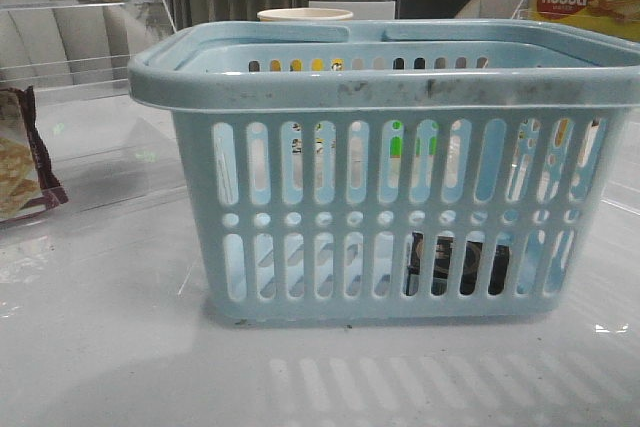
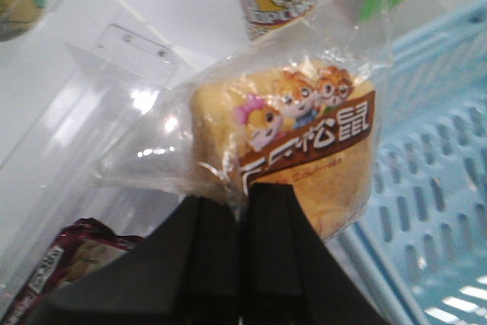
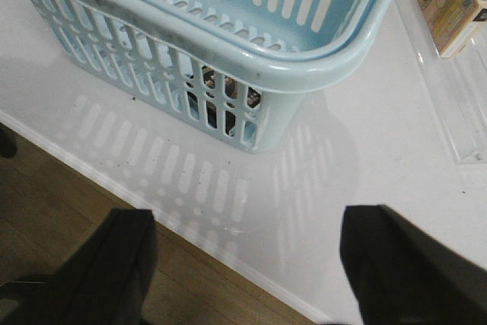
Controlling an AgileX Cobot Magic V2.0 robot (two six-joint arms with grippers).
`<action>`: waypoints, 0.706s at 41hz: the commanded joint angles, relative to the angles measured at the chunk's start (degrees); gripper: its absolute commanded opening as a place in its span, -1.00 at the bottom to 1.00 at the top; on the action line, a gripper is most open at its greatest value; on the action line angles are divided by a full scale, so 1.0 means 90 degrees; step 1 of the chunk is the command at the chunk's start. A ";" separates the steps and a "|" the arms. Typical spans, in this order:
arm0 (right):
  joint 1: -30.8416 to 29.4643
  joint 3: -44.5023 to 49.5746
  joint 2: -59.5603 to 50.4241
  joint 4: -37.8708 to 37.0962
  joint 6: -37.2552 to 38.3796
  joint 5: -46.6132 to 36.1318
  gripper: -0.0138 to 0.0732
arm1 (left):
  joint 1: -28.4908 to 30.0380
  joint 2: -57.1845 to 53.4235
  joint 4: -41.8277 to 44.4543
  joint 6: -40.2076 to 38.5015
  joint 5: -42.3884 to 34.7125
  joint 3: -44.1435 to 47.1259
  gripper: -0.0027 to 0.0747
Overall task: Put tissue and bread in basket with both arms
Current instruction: 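Lift the bread bag with the left gripper and carry it toward the basket, then lower the bread bag into the basket and open the left gripper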
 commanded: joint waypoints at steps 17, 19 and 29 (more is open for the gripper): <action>-0.0002 -0.0164 0.0030 -0.0021 -0.0072 -0.0399 0.70 | -0.2033 0.0435 -0.0150 0.0015 -0.0500 -0.0219 -0.70; -0.0002 -0.0164 0.0030 -0.0021 -0.0072 -0.0399 0.70 | -0.2068 0.0594 -0.0150 0.0015 -0.0500 -0.0219 -0.70; -0.0002 -0.0164 0.0030 -0.0021 -0.0072 -0.0399 0.70 | -0.2061 0.1414 0.0316 0.0015 -0.0649 -0.0219 -0.70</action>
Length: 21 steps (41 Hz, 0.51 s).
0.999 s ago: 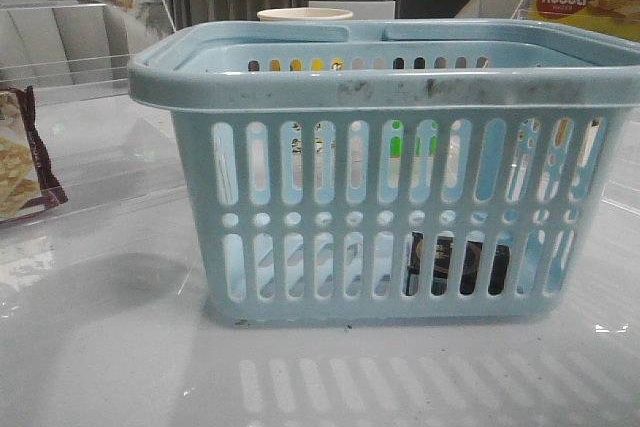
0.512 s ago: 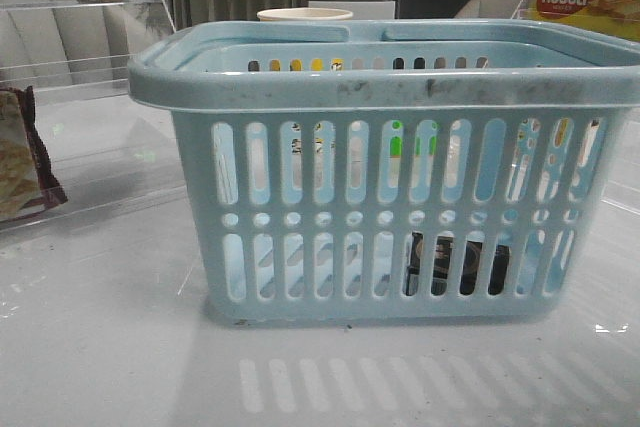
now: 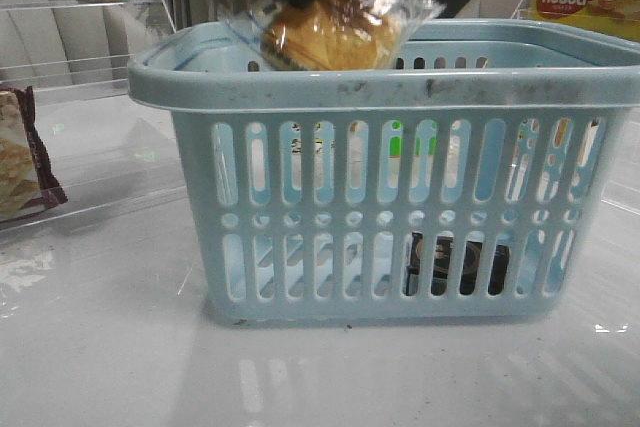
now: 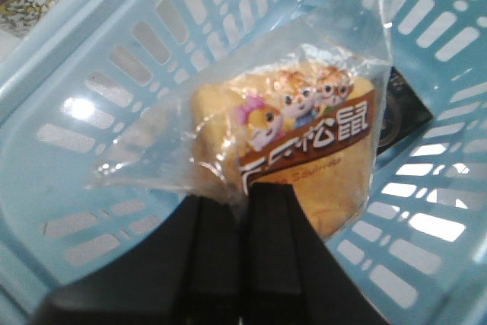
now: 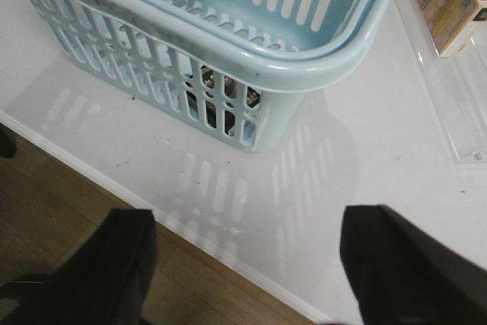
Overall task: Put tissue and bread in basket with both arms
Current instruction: 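Lower the bread bag into the basket and open the left gripper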
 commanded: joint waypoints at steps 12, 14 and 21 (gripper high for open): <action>-0.0002 -0.0164 0.0030 -0.0021 -0.0072 -0.0399 0.70 | -0.0039 0.0453 0.0496 0.0001 -0.0453 -0.0219 -0.70; -0.0002 -0.0164 0.0030 -0.0021 -0.0072 -0.0399 0.70 | -0.0039 0.0463 0.0484 0.0001 -0.0453 -0.0219 -0.70; -0.0002 -0.0164 0.0030 -0.0021 -0.0072 -0.0399 0.70 | -0.0039 0.0463 0.0475 -0.0011 -0.0453 -0.0219 -0.40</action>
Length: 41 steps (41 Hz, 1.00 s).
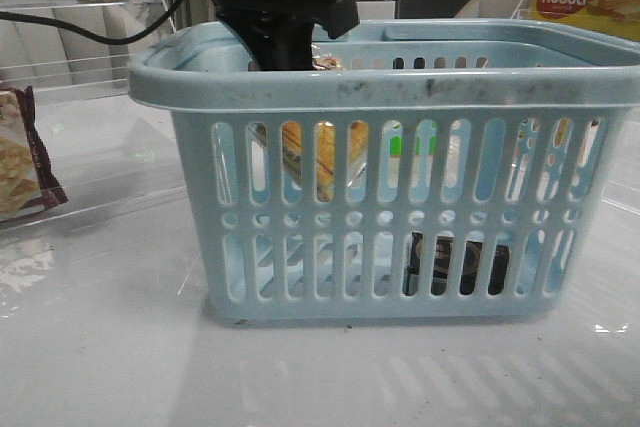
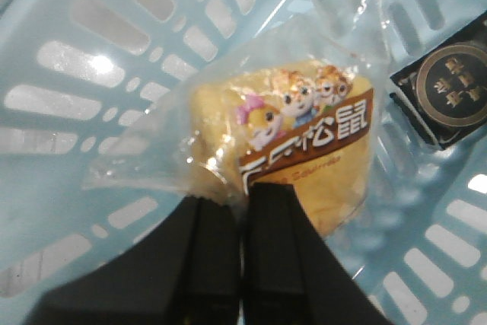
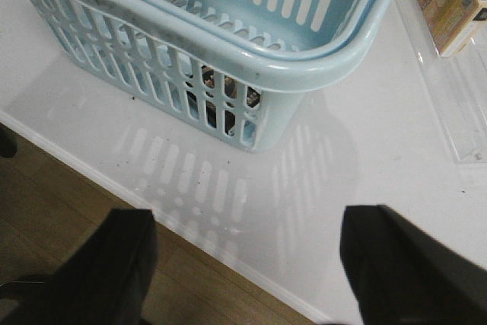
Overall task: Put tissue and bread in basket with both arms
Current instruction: 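Lower the bread bag into the basket and open the left gripper, then raise the left gripper out of the basket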
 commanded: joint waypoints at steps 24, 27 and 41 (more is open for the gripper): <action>-0.0002 -0.0164 0.0030 -0.0021 -0.0072 -0.0402 0.70 | -0.0030 -0.0365 -0.0095 -0.0011 -0.0238 -0.0219 0.38; -0.0002 -0.0164 0.0030 -0.0021 -0.0072 -0.0402 0.70 | -0.0030 -0.0365 -0.0095 -0.0011 -0.0238 -0.0219 0.38; -0.0002 -0.0164 0.0030 -0.0021 -0.0072 -0.0402 0.70 | -0.0030 -0.1350 -0.0417 -0.0221 -0.0266 -0.0177 0.38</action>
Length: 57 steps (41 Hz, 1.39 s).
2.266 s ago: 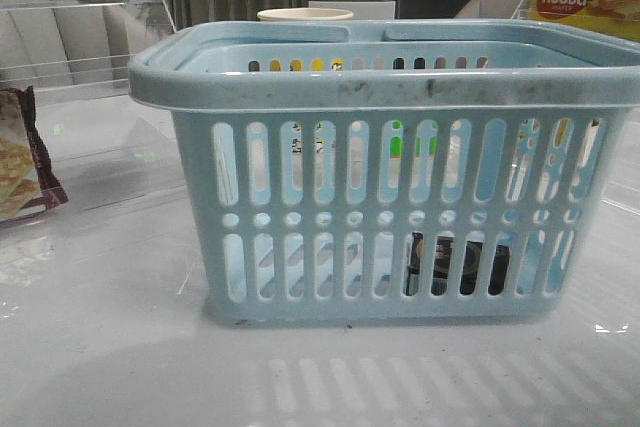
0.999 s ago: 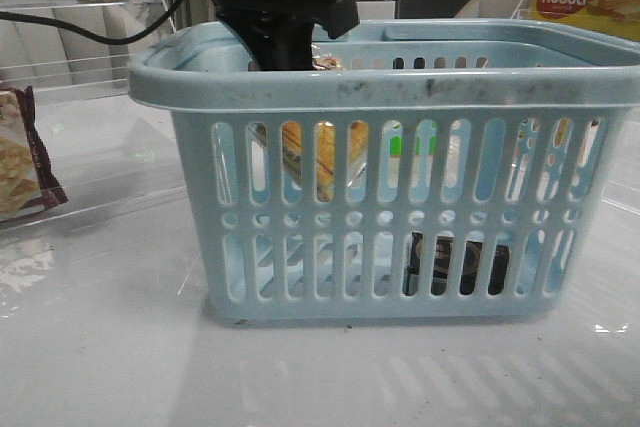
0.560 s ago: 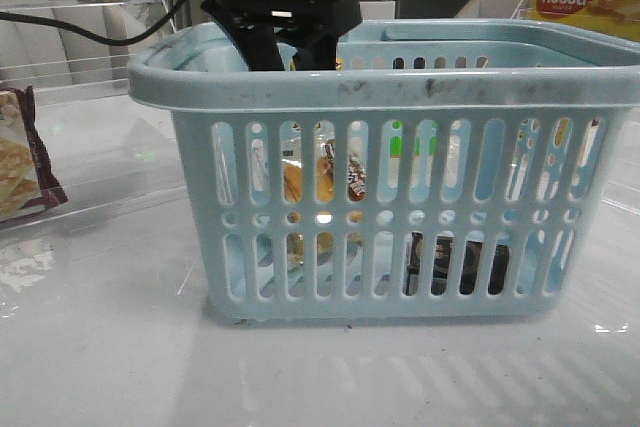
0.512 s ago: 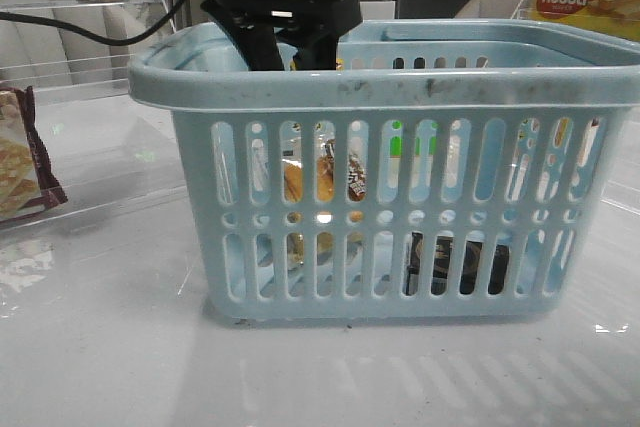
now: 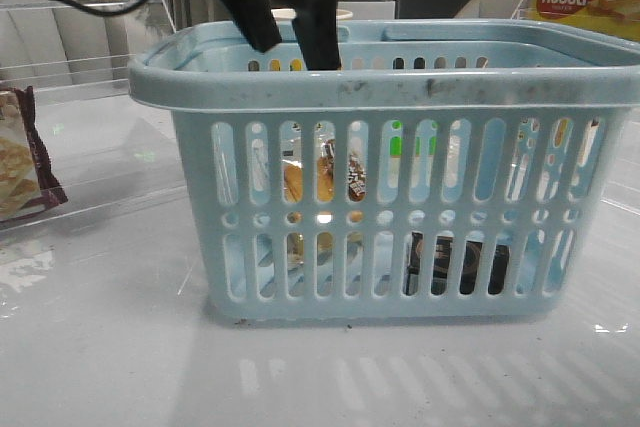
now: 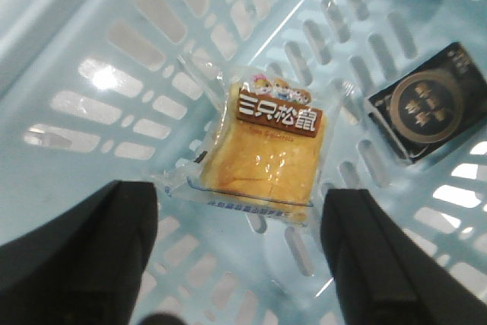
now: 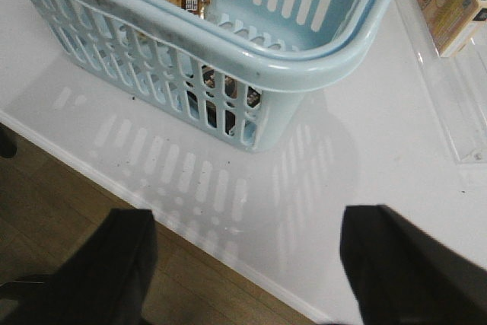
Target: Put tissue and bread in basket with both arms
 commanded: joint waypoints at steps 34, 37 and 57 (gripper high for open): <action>-0.0002 -0.0164 0.0030 -0.0021 -0.0072 -0.0397 0.70 | -0.0030 -0.6021 -0.0497 -0.0104 -0.2232 0.4597 0.38; -0.0002 -0.0164 0.0030 -0.0021 -0.0072 -0.0384 0.70 | -0.0030 -0.6468 -0.0497 -0.0104 -0.2278 0.5007 0.38; -0.0002 -0.0164 0.0030 -0.0021 -0.0072 -0.0374 0.02 | -0.0030 -0.7853 -0.0509 -0.0104 -0.2304 0.6208 -0.10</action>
